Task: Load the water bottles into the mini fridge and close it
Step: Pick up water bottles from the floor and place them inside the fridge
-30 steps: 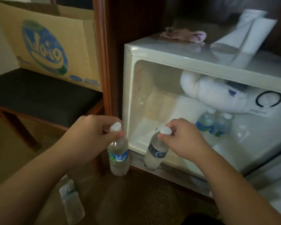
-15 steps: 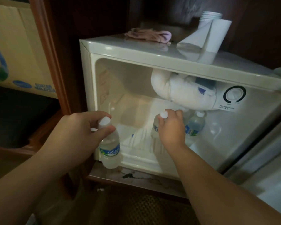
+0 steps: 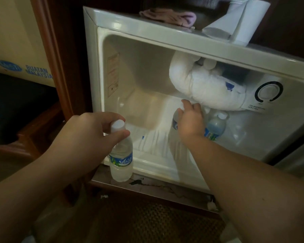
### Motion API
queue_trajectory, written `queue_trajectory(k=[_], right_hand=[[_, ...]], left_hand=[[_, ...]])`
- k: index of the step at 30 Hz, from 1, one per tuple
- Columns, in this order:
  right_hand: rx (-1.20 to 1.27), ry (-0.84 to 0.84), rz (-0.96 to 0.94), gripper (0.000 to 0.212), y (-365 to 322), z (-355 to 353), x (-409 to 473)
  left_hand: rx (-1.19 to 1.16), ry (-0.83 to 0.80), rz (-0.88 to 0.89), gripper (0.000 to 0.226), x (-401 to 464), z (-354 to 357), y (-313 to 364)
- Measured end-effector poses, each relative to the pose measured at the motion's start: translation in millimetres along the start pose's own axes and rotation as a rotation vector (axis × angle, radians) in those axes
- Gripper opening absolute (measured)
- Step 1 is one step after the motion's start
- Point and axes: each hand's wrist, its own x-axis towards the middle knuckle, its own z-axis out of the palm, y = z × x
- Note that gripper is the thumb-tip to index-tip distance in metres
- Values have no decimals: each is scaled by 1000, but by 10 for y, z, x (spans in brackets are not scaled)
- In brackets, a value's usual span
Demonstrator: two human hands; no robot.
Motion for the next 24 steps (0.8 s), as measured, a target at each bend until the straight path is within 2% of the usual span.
queue_trajectory(k=[2, 5, 10, 14, 17, 20, 22, 24], right_hand=[[-61, 28, -6, 45, 26, 38, 49], [-99, -36, 48, 38, 33, 32, 173], [-135, -5, 83, 44, 88, -28, 317], [-163, -127, 129, 40, 36, -123, 316], [-259, -153, 37, 45, -27, -145, 239], [-109, -120, 76, 40, 22, -99, 165], [-110, -115, 7, 32, 28, -84, 93], [-176, -59, -54, 35, 70, -23, -10]], left_hand=[[-4, 6, 8, 37, 3, 11, -3], [-24, 38, 14, 35, 10, 3, 5], [-40, 52, 29, 40, 56, -10, 21], [-37, 52, 22, 42, 107, 30, 18], [-37, 51, 12, 40, 123, 73, 27], [-24, 43, 7, 38, 122, 110, 53], [-18, 45, 14, 38, 109, 127, 60], [-33, 48, 14, 37, 97, 145, 58]])
